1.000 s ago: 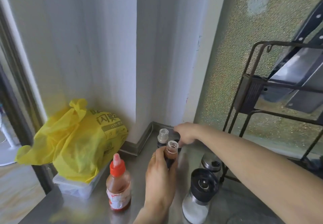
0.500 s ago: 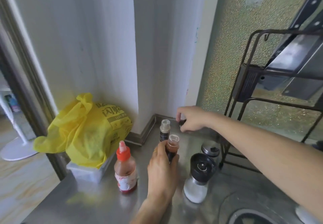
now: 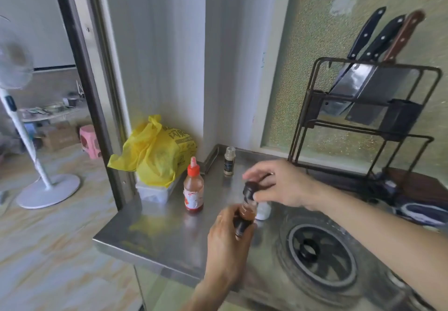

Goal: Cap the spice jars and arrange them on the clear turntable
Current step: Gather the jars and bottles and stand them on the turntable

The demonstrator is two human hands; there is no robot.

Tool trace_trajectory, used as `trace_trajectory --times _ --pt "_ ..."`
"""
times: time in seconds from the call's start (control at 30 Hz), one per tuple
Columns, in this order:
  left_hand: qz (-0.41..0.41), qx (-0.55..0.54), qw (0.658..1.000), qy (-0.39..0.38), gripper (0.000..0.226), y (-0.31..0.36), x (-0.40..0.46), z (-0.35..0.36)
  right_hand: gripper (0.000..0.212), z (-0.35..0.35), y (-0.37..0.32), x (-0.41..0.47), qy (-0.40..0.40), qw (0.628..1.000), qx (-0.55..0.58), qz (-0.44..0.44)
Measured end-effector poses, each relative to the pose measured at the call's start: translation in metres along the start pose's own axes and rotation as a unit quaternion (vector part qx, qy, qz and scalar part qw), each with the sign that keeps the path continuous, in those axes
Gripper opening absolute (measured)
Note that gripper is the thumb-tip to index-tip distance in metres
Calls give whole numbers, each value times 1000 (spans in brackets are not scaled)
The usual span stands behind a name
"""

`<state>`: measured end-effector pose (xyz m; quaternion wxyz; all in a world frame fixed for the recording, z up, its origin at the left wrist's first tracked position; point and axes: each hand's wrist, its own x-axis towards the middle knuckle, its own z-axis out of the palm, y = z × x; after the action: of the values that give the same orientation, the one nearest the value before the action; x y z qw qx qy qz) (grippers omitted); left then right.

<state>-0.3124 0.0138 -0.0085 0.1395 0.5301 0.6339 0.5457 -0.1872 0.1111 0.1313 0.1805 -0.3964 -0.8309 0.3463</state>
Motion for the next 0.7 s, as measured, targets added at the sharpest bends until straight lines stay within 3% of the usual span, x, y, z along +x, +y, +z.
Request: trace_trajectory --times 0.17,0.3,0.43,0.53,0.63,0.7 --pt "-31 -47 996 -62 28 -10 -39 8 40 20 21 -41 -55 993 -107 -1" --pt "-29 -47 995 -86 30 -14 -41 12 40 24 27 -53 -54 988 -144 -8" --pt "-28 -57 993 -96 32 -15 -37 13 28 27 18 -50 -48 963 -262 -35" --pt "-34 -78 990 -112 34 -18 -36 13 41 29 8 -46 -32 937 -347 -36" --pt "-37 -85 988 -120 32 -20 -36 13 49 23 0 -42 -111 932 -343 -23" --pt "-34 -82 989 -120 33 -21 -35 13 29 25 -3 -39 -109 926 -361 -30"
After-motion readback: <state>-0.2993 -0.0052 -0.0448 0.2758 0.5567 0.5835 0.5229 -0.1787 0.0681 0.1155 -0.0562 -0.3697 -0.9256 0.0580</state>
